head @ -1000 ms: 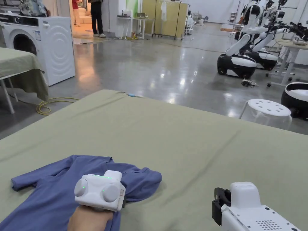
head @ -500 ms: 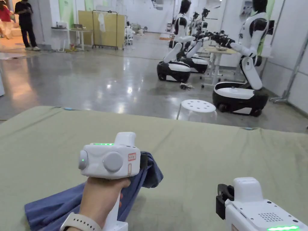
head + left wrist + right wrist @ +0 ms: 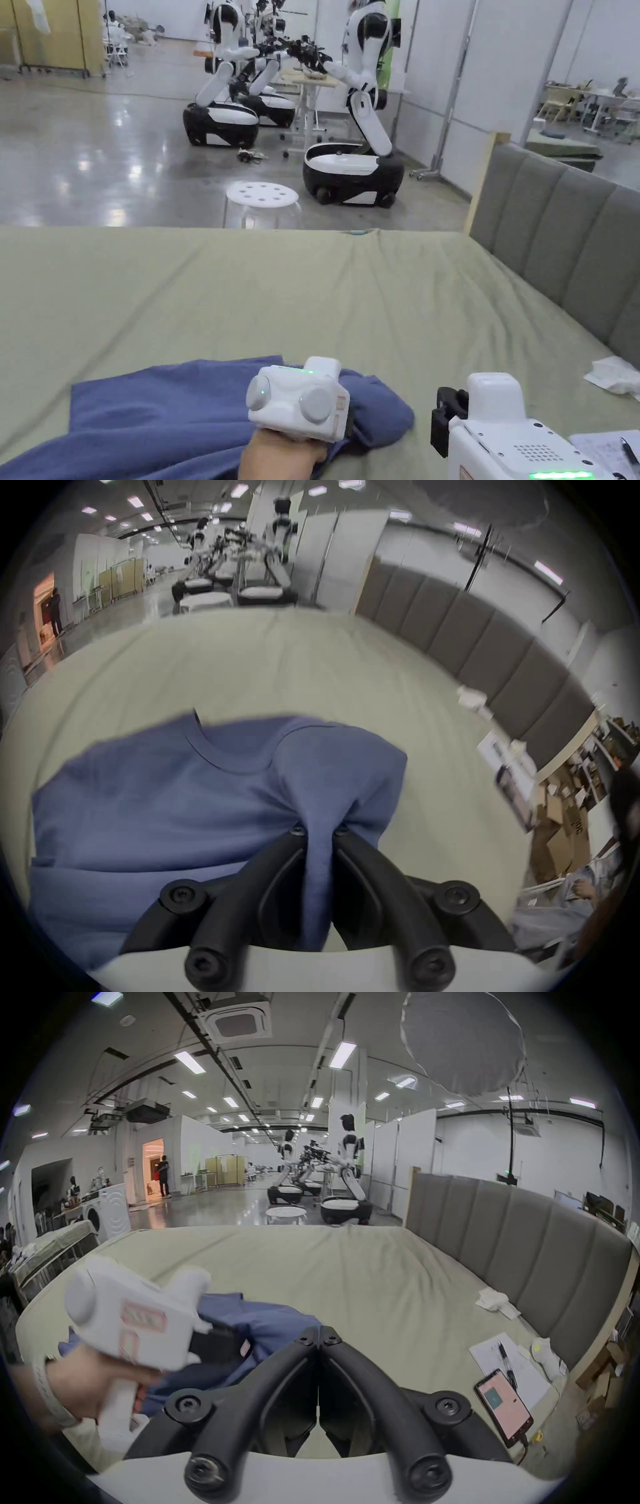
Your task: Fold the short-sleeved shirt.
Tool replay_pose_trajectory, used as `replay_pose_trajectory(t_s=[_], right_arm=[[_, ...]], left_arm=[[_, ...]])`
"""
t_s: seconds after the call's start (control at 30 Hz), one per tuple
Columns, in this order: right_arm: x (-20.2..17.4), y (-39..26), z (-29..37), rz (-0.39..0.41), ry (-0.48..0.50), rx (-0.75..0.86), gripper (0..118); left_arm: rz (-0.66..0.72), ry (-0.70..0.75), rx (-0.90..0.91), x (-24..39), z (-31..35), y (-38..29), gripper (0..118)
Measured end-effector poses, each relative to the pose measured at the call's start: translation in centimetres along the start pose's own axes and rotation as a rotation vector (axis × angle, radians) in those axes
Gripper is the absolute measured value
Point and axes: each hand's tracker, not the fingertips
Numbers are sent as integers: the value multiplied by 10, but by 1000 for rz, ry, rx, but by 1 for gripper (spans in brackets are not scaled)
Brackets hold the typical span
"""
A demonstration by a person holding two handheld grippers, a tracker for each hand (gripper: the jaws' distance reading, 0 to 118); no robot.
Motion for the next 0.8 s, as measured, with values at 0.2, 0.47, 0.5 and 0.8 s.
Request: replay_pose_trajectory(t_s=[0.2, 0.47, 0.5, 0.8], right_arm=[[5, 1, 2, -5, 14, 14, 3], [-45, 12, 33, 20, 134, 93, 3], [-52, 12, 36, 16, 146, 100, 3], [-109, 5, 39, 10, 239, 77, 3]], left_arm=[[-61, -14, 150, 0, 51, -14, 118], [-112, 261, 637, -52, 266, -93, 114], [-106, 303, 645, -63, 278, -102, 112], [11, 358, 463, -156, 319, -136, 0]])
